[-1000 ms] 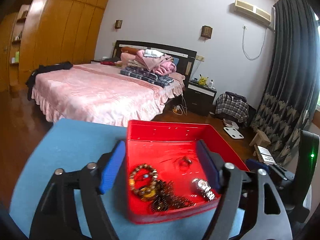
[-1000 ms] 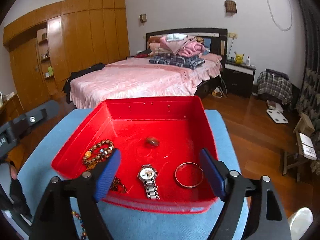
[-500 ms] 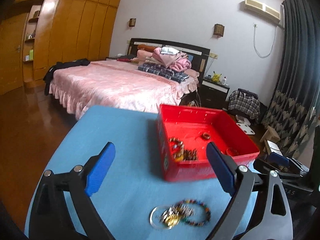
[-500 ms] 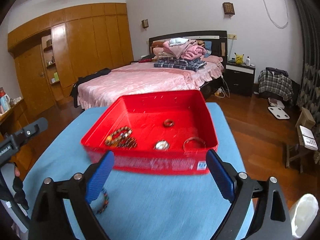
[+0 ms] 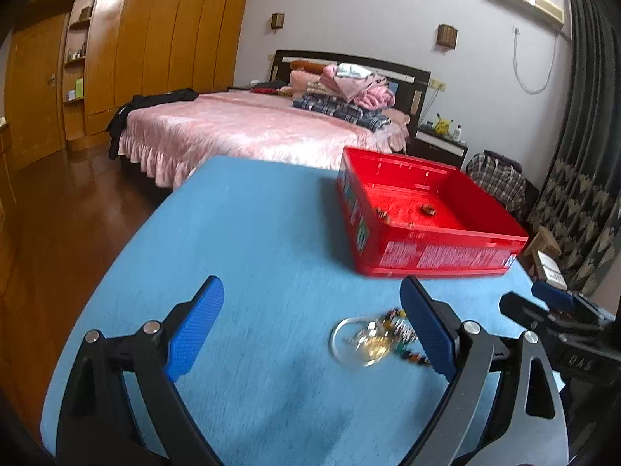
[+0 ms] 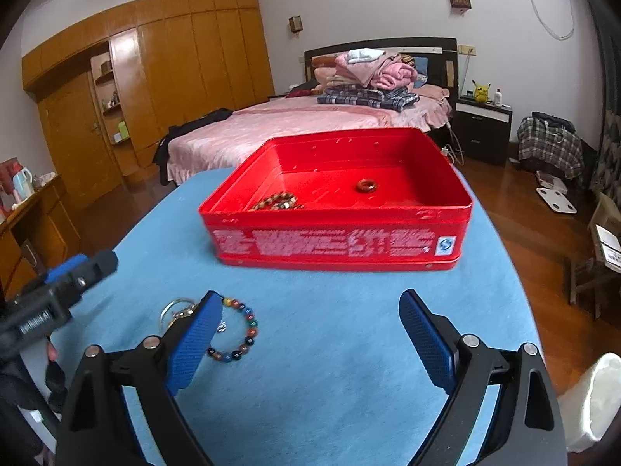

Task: Organize jewelry
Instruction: 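Move both open tools back toward the remaining jewelry on the table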

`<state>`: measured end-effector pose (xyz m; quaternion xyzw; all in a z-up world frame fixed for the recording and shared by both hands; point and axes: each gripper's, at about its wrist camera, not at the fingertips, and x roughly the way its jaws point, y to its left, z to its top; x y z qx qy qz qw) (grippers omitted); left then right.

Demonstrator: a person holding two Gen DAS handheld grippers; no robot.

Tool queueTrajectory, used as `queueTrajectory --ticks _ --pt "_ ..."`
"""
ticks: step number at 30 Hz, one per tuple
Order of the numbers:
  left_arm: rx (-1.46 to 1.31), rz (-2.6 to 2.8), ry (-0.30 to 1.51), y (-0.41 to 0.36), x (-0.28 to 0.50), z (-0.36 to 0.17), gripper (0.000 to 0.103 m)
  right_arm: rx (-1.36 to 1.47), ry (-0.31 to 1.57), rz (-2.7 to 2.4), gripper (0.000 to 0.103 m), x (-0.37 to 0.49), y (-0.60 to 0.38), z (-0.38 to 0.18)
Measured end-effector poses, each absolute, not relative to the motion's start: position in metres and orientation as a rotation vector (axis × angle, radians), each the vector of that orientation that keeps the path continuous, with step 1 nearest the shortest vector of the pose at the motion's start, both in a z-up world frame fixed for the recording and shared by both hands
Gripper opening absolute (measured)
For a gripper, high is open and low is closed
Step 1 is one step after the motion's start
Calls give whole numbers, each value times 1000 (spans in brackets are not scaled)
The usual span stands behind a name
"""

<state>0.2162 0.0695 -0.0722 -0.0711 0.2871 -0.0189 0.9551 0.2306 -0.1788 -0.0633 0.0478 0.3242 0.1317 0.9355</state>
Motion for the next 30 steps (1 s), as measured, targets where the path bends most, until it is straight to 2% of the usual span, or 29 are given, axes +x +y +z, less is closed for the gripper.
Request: queueTrajectory --ticks 3,14,19,22,28,30 --pt "-141 -29 607 71 213 -81 89 94 682 278 90 231 -172 -69" --pt "-125 -20 657 69 214 -97 89 76 741 306 76 234 -156 -80" --pt "-130 -28 684 67 214 -100 89 72 814 337 49 240 -145 -89" --pt "-136 -33 693 67 214 -101 82 61 840 345 44 242 -140 -93" --pt "-136 -36 692 65 214 -103 81 46 880 337 32 246 -130 -99" --pt "-139 -38 692 64 214 -103 81 42 884 331 32 247 -128 -98"
